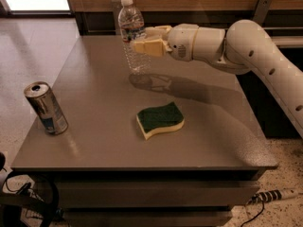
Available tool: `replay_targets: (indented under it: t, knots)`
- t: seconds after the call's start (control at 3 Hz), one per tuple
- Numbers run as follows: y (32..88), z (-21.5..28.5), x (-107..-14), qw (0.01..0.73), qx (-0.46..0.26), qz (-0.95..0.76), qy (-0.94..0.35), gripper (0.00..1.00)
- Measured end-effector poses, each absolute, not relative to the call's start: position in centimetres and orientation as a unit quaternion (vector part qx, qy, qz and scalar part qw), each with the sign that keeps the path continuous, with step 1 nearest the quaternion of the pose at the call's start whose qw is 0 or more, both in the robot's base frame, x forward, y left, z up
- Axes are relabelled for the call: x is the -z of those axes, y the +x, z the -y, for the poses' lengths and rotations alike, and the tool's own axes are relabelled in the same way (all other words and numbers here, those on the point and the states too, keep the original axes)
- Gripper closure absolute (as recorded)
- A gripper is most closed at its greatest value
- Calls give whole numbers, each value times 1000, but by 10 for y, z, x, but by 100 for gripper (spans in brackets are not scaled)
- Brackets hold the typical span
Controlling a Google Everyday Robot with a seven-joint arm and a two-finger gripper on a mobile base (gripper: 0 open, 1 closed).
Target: Place water bottle upright
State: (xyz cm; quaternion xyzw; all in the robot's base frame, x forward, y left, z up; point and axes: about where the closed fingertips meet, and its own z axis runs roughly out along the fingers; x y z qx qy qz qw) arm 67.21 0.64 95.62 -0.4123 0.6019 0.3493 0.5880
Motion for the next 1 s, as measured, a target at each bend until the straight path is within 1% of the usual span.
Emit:
replay_targets:
  t: [0.33, 1.0]
  knots:
    - [671, -11, -951, 595, -345, -595, -416, 100]
    - [678, -39, -924, 615, -312, -588, -422, 100]
